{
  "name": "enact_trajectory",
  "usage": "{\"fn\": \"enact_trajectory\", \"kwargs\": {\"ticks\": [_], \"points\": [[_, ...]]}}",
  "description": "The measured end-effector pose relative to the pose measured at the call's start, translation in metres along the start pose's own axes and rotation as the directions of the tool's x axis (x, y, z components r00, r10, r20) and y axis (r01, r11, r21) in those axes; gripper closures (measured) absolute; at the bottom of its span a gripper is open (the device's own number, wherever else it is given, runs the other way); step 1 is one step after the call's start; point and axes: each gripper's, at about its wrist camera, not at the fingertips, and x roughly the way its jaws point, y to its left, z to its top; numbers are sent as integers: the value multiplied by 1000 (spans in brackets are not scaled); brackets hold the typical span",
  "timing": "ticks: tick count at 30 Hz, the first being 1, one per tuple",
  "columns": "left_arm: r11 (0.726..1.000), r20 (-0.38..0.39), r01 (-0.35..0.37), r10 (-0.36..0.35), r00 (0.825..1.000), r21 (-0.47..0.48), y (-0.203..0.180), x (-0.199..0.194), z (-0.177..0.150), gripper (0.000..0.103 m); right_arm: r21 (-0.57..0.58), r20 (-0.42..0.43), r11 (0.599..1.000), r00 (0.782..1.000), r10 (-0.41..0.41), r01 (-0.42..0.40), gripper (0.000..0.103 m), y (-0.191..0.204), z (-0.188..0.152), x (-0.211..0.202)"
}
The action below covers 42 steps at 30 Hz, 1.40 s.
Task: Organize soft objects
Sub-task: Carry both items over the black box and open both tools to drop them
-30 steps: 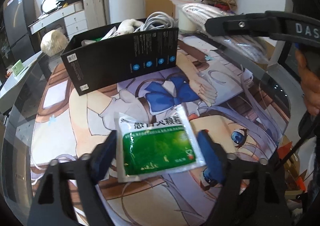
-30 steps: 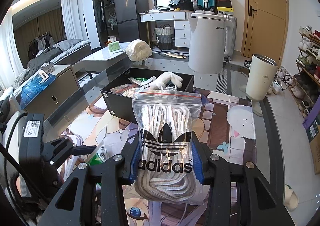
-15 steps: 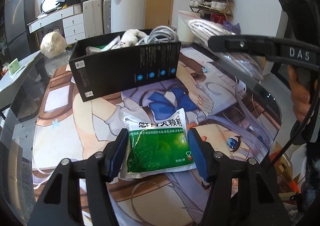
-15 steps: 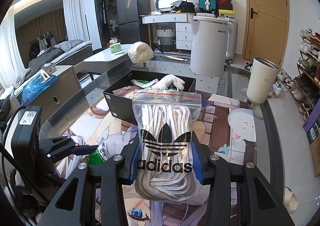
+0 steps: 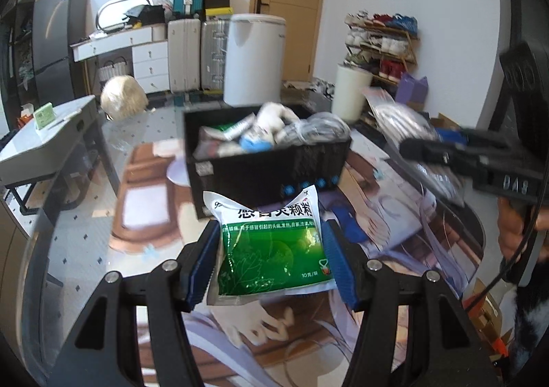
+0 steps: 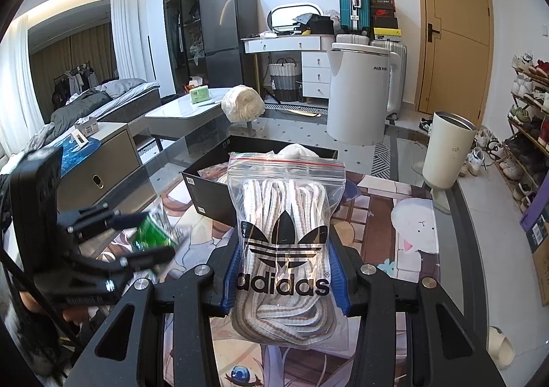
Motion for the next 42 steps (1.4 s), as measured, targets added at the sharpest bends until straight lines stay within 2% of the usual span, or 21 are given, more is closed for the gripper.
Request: {"fn": "enact_trajectory", "kwargs": {"ticks": [10, 23, 33, 38, 42], "points": [[1000, 59, 0, 1, 998, -10, 17, 8, 35, 44, -1, 21, 1000, 1000, -11, 11, 59, 3, 10, 11], [1000, 113, -13, 16, 993, -27, 38, 29, 70, 44, -52, 22, 997, 998, -53, 54, 59, 18, 52, 55], [999, 107, -30, 33, 994, -29, 48, 52, 81, 44, -128, -38, 990, 997, -72, 67, 59, 19, 66, 98], [999, 93, -29, 32, 995, -31, 47, 65, 79, 44, -182, -62, 976, 989, -133, 119, 59, 22, 69, 113], [999, 86, -23, 27, 996, -40, 49, 70, 78, 44, -202, -88, 971, 985, -148, 128, 59, 21, 70, 122]]}}
